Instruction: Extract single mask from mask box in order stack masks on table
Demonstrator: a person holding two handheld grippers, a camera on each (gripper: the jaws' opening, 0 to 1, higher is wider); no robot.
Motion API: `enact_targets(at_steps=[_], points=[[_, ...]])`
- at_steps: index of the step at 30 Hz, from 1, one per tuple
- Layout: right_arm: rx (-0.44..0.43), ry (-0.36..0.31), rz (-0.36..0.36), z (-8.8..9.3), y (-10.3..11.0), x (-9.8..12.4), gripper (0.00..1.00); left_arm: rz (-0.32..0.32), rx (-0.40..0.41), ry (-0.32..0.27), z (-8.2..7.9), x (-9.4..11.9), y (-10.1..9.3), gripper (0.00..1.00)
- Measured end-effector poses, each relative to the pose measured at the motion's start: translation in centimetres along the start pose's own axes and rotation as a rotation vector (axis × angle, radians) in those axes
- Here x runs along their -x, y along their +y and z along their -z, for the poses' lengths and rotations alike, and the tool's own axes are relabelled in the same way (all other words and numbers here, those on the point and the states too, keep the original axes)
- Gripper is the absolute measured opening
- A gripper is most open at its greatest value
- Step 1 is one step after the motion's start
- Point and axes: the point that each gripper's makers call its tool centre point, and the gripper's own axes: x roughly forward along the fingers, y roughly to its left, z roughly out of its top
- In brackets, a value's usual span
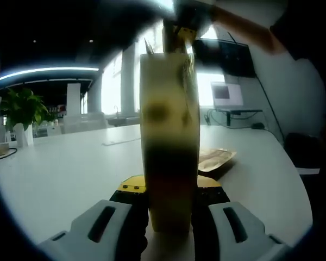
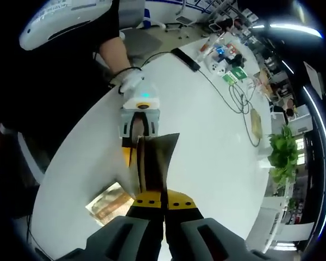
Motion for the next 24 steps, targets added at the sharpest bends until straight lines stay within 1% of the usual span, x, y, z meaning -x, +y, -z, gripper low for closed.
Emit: enact_targets(at_steps=[6,8,11,14,16,19,24], points=[[0.008,-0.012,0.039,-0.1,-0.1,0.8,0.0,-0.001,0.0,0.001,0.0,0.0,0.0,0.2],[0.012,-0.011,0.041,-0.1,0.0,1.0,0.0,-0.001,-0.001,0.001,0.0,0.0,0.0,0.2],[0.017,-0.008,0.065,-0.2,-0.3,1.2,0.0,-0.001,-0.001,0.001,0.0,0.0,0.0,0.2],[0.015,-0.017,0.099,-0.2,-0.8,1.8,0.0,0.001,0.002,0.001,0.0,0.0,0.0,0.2],[0.016,-0.022,0.134,-0.2,-1.2,2.4,0.0,0.002,0.004,0.001,0.0,0.0,0.0,0.2],[0.011,-0.032,0.151,-0.1,-1.2,2.9,0.0,0.001,0.004,0.002,0.0,-0.1,0.0,0.2],[0.008,-0.036,0.156,0.0,-0.6,3.0,0.0,0.0,0.003,0.003,0.0,-0.1,-0.1,0.2]])
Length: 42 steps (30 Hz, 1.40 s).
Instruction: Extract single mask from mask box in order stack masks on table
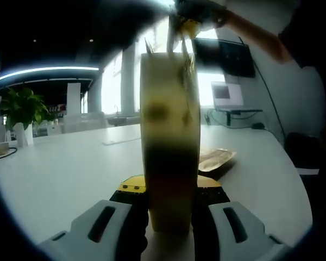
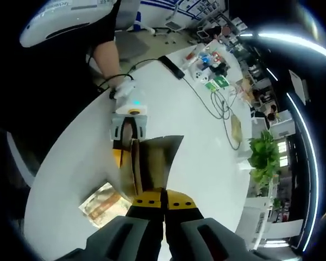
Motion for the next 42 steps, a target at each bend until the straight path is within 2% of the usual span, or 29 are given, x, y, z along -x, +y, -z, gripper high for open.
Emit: enact_targets(at_steps=[20,23,24,33,42], points=[[-0.004,-0.039,0.13,-0.1,-0.8,2.0,0.0,0.001,0.001,0.002,0.0,0.0,0.0,0.2],[-0.004,-0.047,0.17,-0.2,-1.1,2.4,0.0,0.002,0.001,0.002,0.0,0.0,0.0,0.2],[-0.002,-0.055,0.206,-0.3,-1.6,2.6,0.0,0.002,0.001,0.002,0.0,0.0,0.0,0.2],[-0.036,-0.083,0.275,-0.3,-1.0,3.5,0.0,0.005,0.003,0.001,0.0,0.0,0.0,0.2],[-0.079,-0.109,0.36,0.1,-1.6,5.1,0.0,0.004,0.003,0.001,0.0,0.0,0.0,0.2]])
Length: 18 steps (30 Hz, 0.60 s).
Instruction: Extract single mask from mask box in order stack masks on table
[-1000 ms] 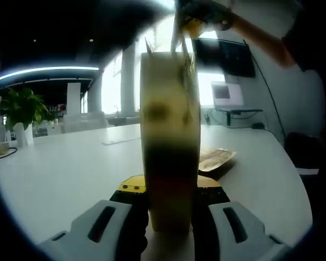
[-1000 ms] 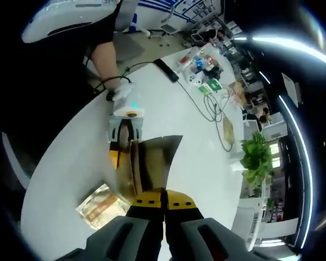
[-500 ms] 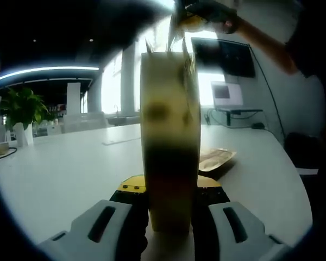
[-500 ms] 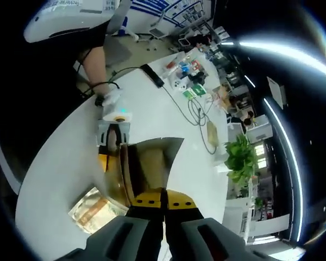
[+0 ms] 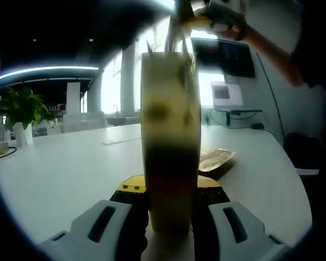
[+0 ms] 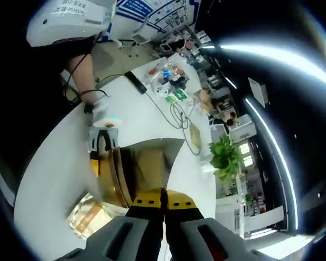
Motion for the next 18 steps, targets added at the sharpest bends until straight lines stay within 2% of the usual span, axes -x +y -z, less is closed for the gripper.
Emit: enact_targets(at_steps=[8,18], points=[[-0.01,-0.008,0.054,-0.4,-0.3,0.6,0.0,-0.003,-0.002,0.002,0.1,0.0,0.0,0.2],[-0.073,-0.027,0.185,0.4,-1.3,2.2,0.0,-0.003,-0.002,0.003,0.1,0.0,0.1,0.2]])
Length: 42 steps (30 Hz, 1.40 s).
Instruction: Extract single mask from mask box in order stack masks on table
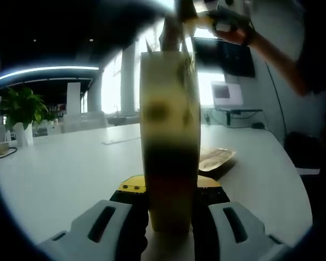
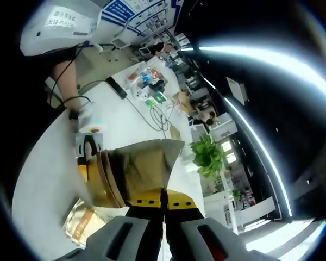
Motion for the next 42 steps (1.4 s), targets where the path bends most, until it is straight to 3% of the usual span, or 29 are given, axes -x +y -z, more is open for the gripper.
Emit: enact_targets(at_steps=[11,15,20,26,30,33,36,38,42], points=[[-0.104,-0.032,0.196,0.5,-0.9,1.8,0.0,-0.003,-0.003,0.001,0.0,0.0,0.0,0.2],[-0.203,-0.089,0.317,-0.1,-1.8,2.8,0.0,-0.001,-0.003,0.006,0.1,-0.1,-0.1,0.2],[-0.283,-0.112,0.386,0.6,-1.7,3.5,0.0,-0.002,-0.005,0.006,0.1,-0.1,-0.1,0.2],[-0.314,-0.075,0.513,0.7,-2.2,5.3,0.0,-0.003,-0.008,0.008,0.1,-0.1,-0.2,0.2],[-0.265,0.014,0.561,1.7,-2.3,6.1,0.0,-0.004,-0.01,0.008,0.1,-0.1,-0.2,0.2],[-0.304,-0.001,0.582,1.9,-2.4,6.5,0.0,-0.003,-0.008,0.008,0.1,-0.1,-0.2,0.2],[-0.431,-0.078,0.642,1.8,-2.9,7.6,0.0,-0.003,-0.008,0.009,0.1,-0.1,-0.2,0.2],[-0.446,-0.062,0.695,2.2,-3.3,8.3,0.0,-0.002,-0.007,0.009,0.1,-0.1,-0.2,0.2],[-0.451,-0.036,0.709,2.6,-3.1,8.4,0.0,-0.001,-0.009,0.008,0.0,-0.1,-0.2,0.2]])
